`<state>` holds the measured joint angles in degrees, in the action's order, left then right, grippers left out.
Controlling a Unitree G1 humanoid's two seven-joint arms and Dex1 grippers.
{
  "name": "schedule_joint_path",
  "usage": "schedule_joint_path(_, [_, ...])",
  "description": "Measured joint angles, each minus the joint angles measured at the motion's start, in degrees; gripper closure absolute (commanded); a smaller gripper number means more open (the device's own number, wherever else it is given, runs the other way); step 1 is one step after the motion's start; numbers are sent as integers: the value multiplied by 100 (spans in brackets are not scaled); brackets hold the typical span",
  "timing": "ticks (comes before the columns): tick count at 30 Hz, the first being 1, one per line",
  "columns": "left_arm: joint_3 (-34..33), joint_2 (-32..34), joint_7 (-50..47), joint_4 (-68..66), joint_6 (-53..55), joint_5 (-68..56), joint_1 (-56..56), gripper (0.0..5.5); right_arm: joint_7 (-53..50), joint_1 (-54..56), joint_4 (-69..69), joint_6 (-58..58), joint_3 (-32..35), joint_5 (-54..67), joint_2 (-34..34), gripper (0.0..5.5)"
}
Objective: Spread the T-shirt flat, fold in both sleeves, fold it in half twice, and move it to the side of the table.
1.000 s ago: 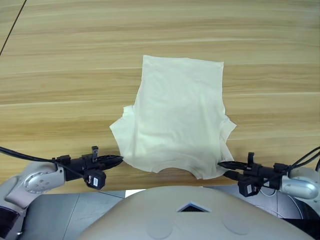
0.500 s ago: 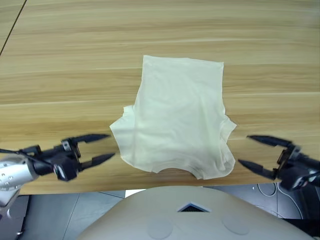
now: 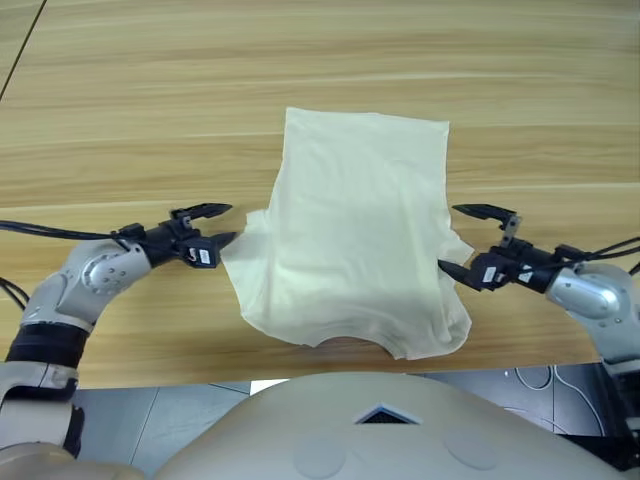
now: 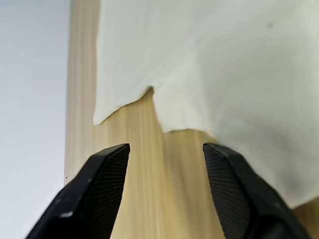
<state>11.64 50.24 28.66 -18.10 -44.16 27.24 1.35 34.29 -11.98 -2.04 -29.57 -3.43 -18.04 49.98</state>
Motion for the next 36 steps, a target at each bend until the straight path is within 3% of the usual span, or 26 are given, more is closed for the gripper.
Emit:
schedule_joint_path(9, [487,98,53,-26,-294,9,119,276,-465,269,546,78,-54,-423,-127,12])
schedule_joint_path(26, [790,452,-310,227,-257,374,125,276,-929,674,2170,-228,75,-349,478,12])
schedule_joint_path(32, [922,467,-468,185,-257,517,264,276,-586,1172,3358,-678,117,365,509,12])
schedule_joint_path(36, [1012,465,-577,100,-255,521,332,276,-299,1287,3392,-897,161,777,507,12])
